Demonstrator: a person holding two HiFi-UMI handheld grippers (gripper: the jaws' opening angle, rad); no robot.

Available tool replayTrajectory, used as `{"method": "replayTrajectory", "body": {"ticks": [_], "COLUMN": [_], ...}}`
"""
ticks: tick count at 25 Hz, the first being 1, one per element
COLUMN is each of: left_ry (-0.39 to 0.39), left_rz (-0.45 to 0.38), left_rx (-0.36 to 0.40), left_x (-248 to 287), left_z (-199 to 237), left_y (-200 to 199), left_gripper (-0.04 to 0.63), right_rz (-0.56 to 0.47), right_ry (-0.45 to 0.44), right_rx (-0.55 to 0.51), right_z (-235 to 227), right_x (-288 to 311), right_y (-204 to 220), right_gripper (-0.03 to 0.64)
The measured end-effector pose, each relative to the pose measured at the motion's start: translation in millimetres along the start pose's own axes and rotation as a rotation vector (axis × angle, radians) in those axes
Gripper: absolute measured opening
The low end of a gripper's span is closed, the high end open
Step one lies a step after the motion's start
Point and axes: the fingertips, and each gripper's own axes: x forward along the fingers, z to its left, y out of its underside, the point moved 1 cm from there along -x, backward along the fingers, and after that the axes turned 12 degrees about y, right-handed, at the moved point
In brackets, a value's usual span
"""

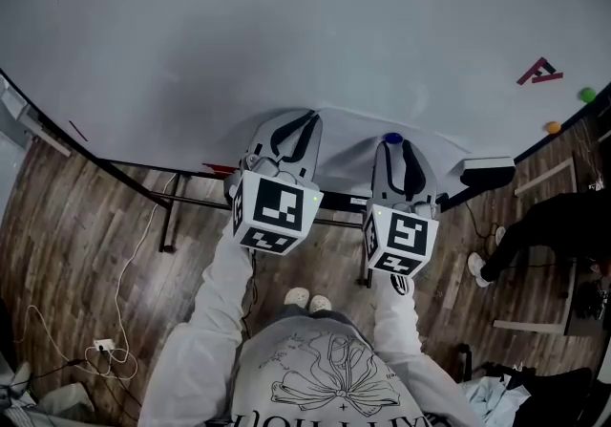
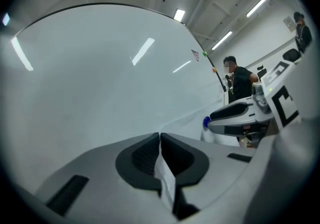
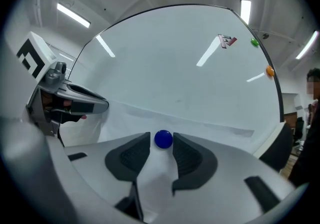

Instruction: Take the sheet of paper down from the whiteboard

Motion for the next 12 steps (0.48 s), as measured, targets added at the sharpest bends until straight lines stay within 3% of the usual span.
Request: {"method": "replayTrajectory", "body": {"ticks": [4,12], "left_ry": [0.023,0.029], "left_rz": [-0.018,-0.021], "left_rx": [-0.073,-0.115], "left_x": [-0.3,-0.7], "left_z": [2.4,3.5], "left_y": [0.9,3.8], "left_gripper": [0.008,0.005], "right_rz": [0.015,0.006], "right_ry": [0.017,0.068], "right_rx": [-0.011,-0.032], "right_z": [0.6,0.3], "right_x": [7.8,9.3], "right_y": [5.6,5.7], "right_gripper": [0.144,0.126]}}
